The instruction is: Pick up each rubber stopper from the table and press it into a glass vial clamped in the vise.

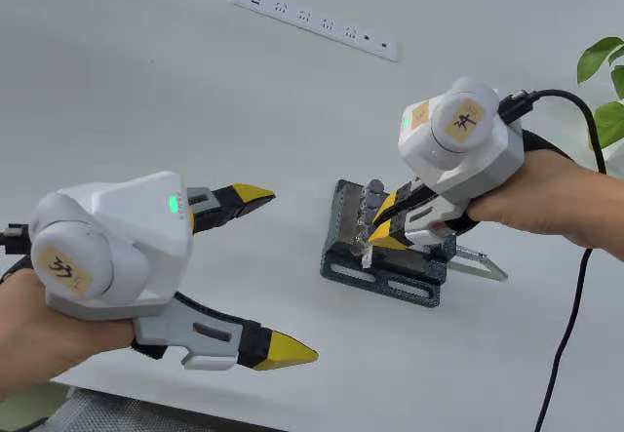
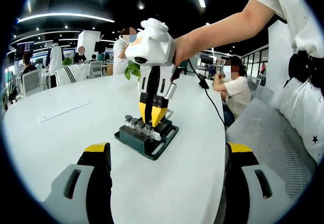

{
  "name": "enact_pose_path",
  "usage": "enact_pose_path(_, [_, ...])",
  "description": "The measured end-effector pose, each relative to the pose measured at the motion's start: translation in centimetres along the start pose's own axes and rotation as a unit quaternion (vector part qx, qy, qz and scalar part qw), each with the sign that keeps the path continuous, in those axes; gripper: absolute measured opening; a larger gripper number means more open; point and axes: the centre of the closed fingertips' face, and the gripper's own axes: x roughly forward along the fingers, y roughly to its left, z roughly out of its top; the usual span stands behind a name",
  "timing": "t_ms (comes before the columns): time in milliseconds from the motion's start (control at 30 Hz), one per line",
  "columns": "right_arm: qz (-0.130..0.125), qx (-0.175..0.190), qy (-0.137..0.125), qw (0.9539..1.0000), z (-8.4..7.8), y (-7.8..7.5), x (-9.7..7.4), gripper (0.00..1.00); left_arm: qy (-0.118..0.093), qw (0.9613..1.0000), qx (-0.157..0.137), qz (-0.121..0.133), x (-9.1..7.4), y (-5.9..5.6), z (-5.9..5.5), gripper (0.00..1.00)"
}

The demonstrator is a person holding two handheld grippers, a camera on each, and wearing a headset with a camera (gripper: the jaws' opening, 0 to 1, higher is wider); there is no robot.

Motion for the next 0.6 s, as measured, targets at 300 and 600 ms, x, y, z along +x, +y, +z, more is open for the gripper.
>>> enact_pose_path(300, [0.003,-0.001,0.003,1.0000,0.04,-0.04,0.17,0.06,-0.002,1.0000,-0.001,-0.001,0.06,-0.11,-0.03,0.92])
enact_pose_path(600, [0.003,-0.011,0.034,0.9994,0.15,-0.18,0.45,0.06,-0.004,1.0000,-0.003,-0.001,-0.07,-0.15,0.03,0.91])
